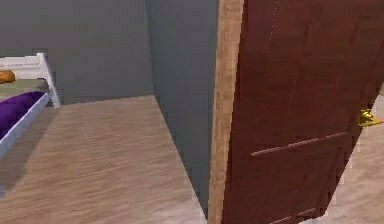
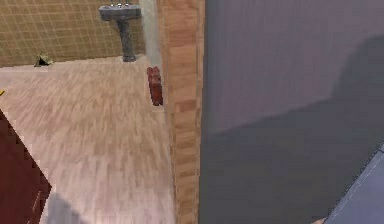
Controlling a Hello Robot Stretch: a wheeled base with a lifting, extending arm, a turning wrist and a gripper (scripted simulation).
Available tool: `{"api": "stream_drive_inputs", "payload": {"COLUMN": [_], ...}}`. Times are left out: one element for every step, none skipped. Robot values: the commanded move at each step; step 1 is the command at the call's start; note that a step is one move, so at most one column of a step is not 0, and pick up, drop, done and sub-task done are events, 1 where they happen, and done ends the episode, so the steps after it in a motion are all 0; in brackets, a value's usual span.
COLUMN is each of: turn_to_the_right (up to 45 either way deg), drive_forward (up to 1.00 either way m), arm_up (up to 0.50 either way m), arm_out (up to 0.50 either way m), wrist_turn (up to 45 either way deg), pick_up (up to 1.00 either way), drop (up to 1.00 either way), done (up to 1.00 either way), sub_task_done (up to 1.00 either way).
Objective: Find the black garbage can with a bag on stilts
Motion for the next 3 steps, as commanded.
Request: {"api": "stream_drive_inputs", "payload": {"turn_to_the_right": [0.0, 39.0, 0.0], "drive_forward": [0.05, 0.00, 0.50], "arm_up": [0.00, 0.00, 0.00], "arm_out": [0.00, 0.00, 0.00], "wrist_turn": [0.0, 0.0, 0.0], "pick_up": [0.00, 0.00, 0.00], "drop": [0.00, 0.00, 0.00], "done": [0.00, 0.00, 0.00], "sub_task_done": [0.00, 0.00, 0.00]}}
